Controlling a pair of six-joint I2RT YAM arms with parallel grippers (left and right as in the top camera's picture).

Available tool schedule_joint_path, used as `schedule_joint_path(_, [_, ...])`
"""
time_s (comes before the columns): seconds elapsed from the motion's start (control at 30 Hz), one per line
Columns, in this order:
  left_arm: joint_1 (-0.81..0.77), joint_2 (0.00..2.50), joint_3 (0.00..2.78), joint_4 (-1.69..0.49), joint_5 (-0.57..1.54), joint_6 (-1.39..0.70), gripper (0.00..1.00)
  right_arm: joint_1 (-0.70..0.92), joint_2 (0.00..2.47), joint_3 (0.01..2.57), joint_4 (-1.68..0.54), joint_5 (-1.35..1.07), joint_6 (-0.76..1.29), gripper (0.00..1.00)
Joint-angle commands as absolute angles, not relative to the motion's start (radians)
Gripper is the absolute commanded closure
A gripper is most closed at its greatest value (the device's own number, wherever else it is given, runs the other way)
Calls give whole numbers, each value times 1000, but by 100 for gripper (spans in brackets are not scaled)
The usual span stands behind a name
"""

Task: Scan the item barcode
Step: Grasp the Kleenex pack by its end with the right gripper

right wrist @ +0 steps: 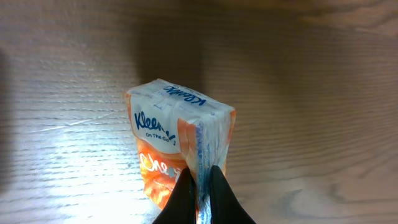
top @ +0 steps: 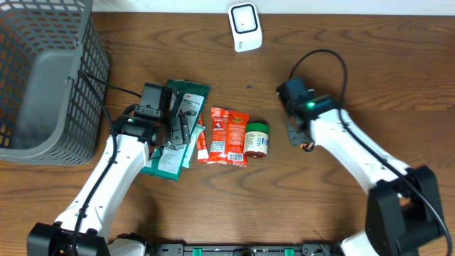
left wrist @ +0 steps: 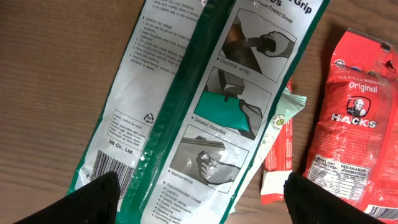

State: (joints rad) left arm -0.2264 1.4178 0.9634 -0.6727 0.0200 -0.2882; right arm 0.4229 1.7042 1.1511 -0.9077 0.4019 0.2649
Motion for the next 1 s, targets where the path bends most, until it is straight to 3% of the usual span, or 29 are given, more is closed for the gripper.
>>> schedule_joint_path(0.0, [-226, 1422, 953, -673, 15, -286, 15, 461, 1755, 1156, -905, 503, 300, 99])
schedule_joint_path(0.63, [-226, 1422, 953, -673, 15, -286, 15, 487, 1800, 1156, -864, 465, 322, 98])
schedule_joint_path(0.97, [-226, 1422, 953, -673, 15, -286, 15, 487, 1800, 1156, -825, 337, 322, 76])
